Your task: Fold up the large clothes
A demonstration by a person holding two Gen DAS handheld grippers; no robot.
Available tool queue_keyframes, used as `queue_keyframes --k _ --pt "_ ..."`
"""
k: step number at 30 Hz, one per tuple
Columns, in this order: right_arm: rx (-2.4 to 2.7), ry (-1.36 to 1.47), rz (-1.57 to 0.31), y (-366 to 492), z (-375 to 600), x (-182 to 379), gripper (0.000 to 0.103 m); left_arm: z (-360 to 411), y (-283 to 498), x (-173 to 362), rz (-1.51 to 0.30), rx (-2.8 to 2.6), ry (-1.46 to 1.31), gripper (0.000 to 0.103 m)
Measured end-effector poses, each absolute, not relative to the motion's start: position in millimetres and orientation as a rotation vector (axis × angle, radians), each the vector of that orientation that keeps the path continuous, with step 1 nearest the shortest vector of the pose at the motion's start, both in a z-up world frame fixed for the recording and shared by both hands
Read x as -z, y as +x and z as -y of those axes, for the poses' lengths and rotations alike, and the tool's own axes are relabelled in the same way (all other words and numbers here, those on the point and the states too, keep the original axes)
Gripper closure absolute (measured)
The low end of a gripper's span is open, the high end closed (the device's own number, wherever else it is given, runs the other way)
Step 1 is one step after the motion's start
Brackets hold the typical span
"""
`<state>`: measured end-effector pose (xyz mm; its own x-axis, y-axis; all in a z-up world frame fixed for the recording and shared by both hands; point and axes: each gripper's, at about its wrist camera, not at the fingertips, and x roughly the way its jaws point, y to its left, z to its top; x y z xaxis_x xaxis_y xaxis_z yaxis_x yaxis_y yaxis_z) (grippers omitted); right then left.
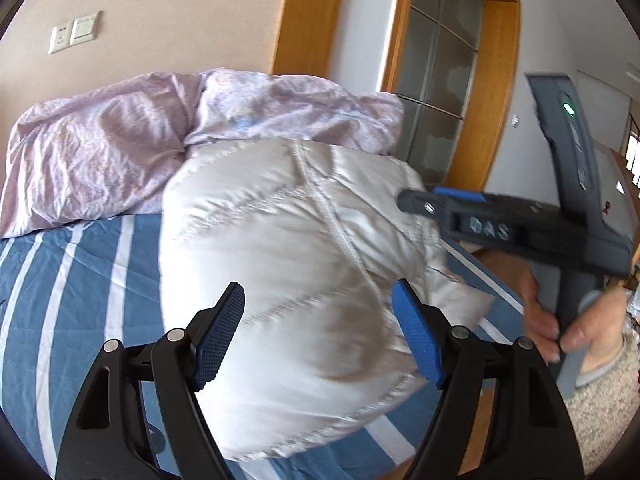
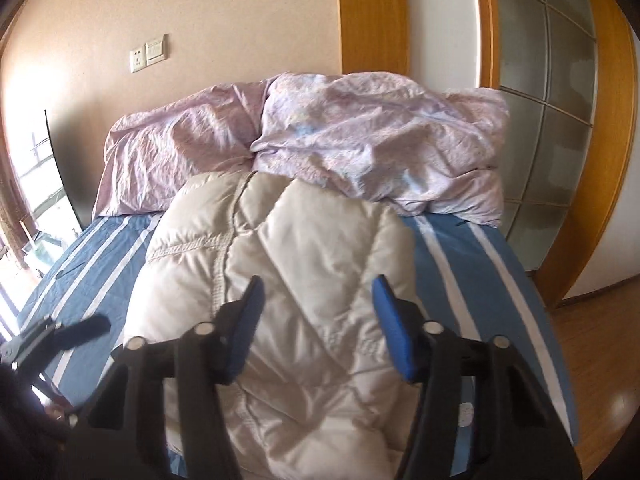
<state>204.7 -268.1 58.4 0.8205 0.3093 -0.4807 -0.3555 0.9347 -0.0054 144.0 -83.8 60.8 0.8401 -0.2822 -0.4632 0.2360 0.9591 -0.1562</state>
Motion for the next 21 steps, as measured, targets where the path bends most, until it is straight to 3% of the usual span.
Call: queue_keyframes --k 4,7,21 --pt "-0.364 -0.086 -0.519 210.9 260.5 -46.3 0.073 64.3 160.7 -62.8 -0.492 0.215 -0.108 0.026" --pt "-0.371 -0.066 -0.529 216.1 260.4 -37.5 0.077 56.9 175.3 -63.9 -0.489 0.187 -0.101 0.026" --pt "-0.374 -0.067 -0.517 227.1 260.4 -20.4 0.080 53.3 218.2 -49.7 -0.548 0.179 -0.105 0.026"
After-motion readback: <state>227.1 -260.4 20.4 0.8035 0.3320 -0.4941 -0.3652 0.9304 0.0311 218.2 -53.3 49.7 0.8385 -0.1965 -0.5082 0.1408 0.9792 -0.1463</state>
